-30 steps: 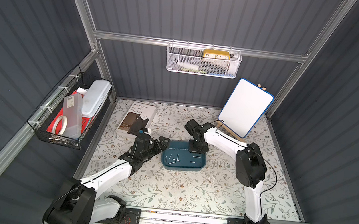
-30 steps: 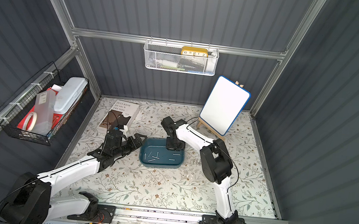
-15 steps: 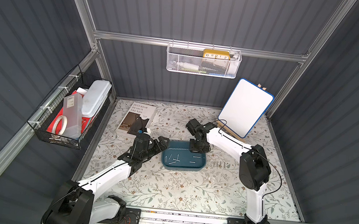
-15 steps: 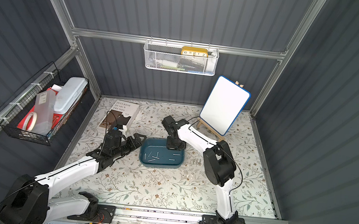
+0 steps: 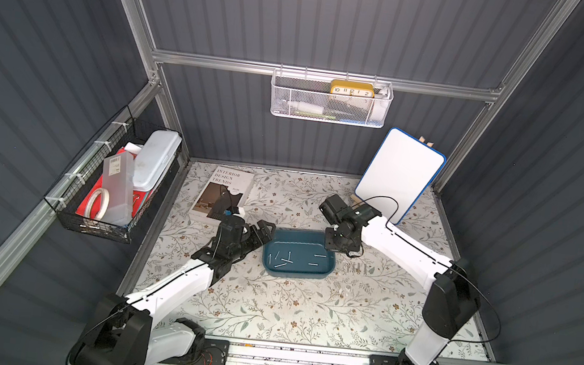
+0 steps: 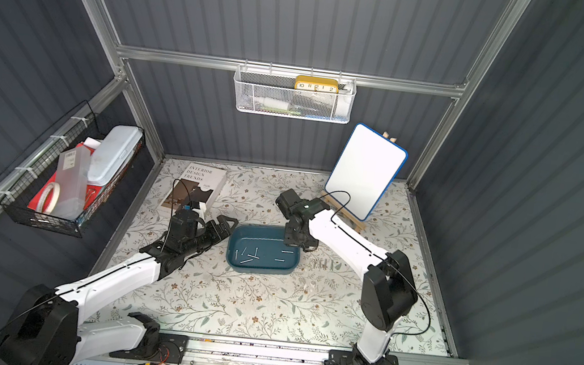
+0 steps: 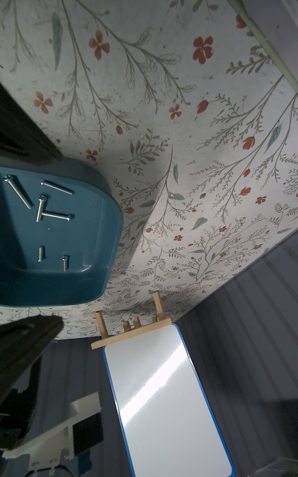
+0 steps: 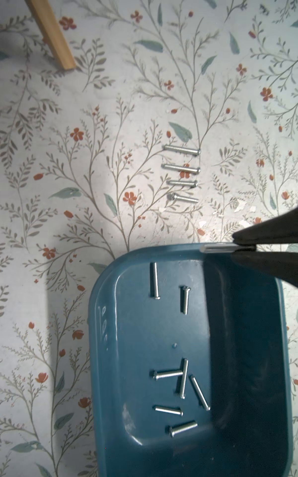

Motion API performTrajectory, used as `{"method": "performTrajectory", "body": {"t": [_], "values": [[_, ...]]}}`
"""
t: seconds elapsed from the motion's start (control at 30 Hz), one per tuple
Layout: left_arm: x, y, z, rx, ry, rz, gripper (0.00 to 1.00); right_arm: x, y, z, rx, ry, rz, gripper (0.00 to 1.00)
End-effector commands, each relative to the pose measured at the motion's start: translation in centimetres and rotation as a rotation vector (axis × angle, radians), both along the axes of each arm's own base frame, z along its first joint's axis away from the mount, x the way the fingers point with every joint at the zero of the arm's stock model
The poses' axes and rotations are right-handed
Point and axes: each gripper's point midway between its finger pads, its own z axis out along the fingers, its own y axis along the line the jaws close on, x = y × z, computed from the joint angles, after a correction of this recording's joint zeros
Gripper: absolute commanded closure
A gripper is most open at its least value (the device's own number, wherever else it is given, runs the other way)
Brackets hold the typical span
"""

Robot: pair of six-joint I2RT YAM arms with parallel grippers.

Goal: Take out the screws from the storage box
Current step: Pick up the screw from the storage box, then place the screw at the center of the board.

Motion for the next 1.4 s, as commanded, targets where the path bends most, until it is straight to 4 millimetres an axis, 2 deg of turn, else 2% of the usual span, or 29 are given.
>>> {"method": "performTrajectory", "body": {"t": [0.0, 0.2, 0.4, 0.6, 0.77, 0.93, 1.1, 1.2, 1.3, 1.37], "values": [[0.4, -0.4, 1.1, -0.008, -0.019, -0.007, 0.06, -1.2, -2.3, -0.2, -0.04, 0.01, -0.038, 0.95], [0.4, -0.5, 0.7, 0.0, -0.013, -0.017, 0.06, -4.2, -3.8, -2.2, -0.065, 0.085, -0.049, 0.95], [0.4, -0.5, 0.5, -0.002, -0.008, -0.017, 0.06, -6.8, -4.2, -4.6, -0.059, 0.139, -0.055, 0.94], [0.4, -0.5, 0.6, -0.008, -0.014, -0.018, 0.09, -7.9, -4.4, -7.6, -0.056, 0.181, -0.063, 0.94], [0.3, -0.4, -0.8, 0.018, 0.032, -0.018, 0.1, -8.3, -4.2, -10.1, -0.071, 0.23, -0.057, 0.93], [0.0, -0.2, -1.2, 0.02, 0.046, -0.011, 0.1, -8.9, -4.3, -11.8, -0.11, 0.268, -0.041, 0.92], [-0.1, -0.2, -1.9, 0.018, 0.071, -0.005, 0.11, -9.1, -4.4, -12.8, -0.111, 0.277, -0.048, 0.91], [-0.1, -0.2, -1.6, 0.008, 0.067, 0.002, 0.11, -9.2, -4.5, -13.1, -0.122, 0.285, -0.052, 0.91], [0.0, -0.2, -1.0, 0.005, 0.054, 0.006, 0.1, -9.2, -4.6, -12.7, -0.123, 0.276, -0.053, 0.84], [0.3, -0.3, -0.2, -0.005, 0.029, 0.004, 0.1, -8.9, -4.4, -11.6, -0.105, 0.247, -0.045, 0.77]]}}
